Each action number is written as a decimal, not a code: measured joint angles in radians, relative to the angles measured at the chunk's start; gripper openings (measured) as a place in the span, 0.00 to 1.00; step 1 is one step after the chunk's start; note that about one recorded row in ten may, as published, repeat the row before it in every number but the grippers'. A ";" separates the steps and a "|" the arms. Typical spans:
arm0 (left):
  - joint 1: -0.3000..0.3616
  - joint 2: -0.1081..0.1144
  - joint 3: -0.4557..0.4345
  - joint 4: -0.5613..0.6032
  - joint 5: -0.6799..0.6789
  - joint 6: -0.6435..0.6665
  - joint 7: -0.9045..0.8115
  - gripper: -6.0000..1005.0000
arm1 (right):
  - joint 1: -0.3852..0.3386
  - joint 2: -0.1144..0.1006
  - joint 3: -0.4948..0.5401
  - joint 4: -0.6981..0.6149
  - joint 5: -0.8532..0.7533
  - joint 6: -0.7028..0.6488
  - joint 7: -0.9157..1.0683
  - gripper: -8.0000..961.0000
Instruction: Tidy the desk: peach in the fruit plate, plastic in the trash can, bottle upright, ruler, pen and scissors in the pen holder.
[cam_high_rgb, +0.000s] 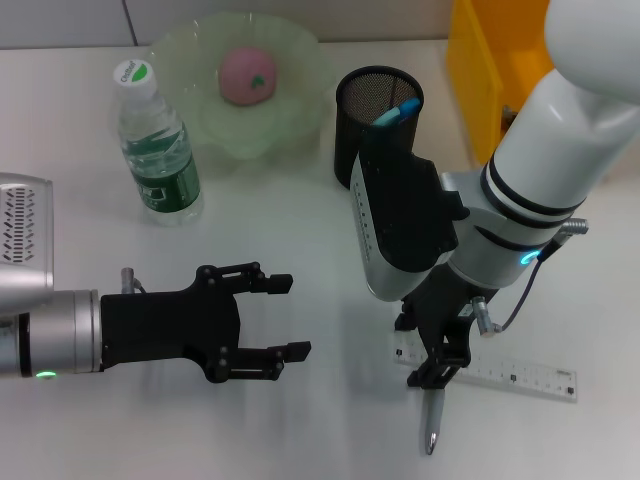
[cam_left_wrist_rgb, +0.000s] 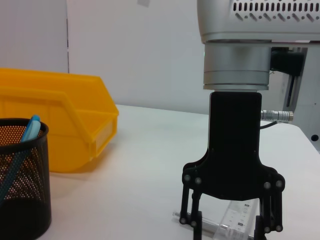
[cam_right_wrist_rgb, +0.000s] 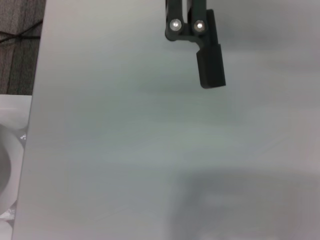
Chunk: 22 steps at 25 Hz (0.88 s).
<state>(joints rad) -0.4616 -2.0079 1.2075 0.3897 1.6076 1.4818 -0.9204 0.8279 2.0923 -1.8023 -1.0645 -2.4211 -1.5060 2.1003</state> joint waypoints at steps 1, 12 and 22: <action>0.000 0.000 0.000 0.000 0.000 0.000 0.000 0.78 | -0.001 0.000 0.000 0.000 0.000 0.001 0.000 0.78; 0.005 0.000 0.000 0.000 0.000 0.004 0.000 0.78 | -0.001 0.000 -0.002 0.000 0.000 0.003 0.000 0.53; 0.007 0.000 0.000 0.000 0.000 0.006 0.000 0.78 | -0.009 0.000 0.002 -0.005 0.001 0.012 0.002 0.41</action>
<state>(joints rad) -0.4543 -2.0079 1.2072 0.3896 1.6076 1.4879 -0.9203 0.8192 2.0922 -1.8007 -1.0692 -2.4206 -1.4944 2.1021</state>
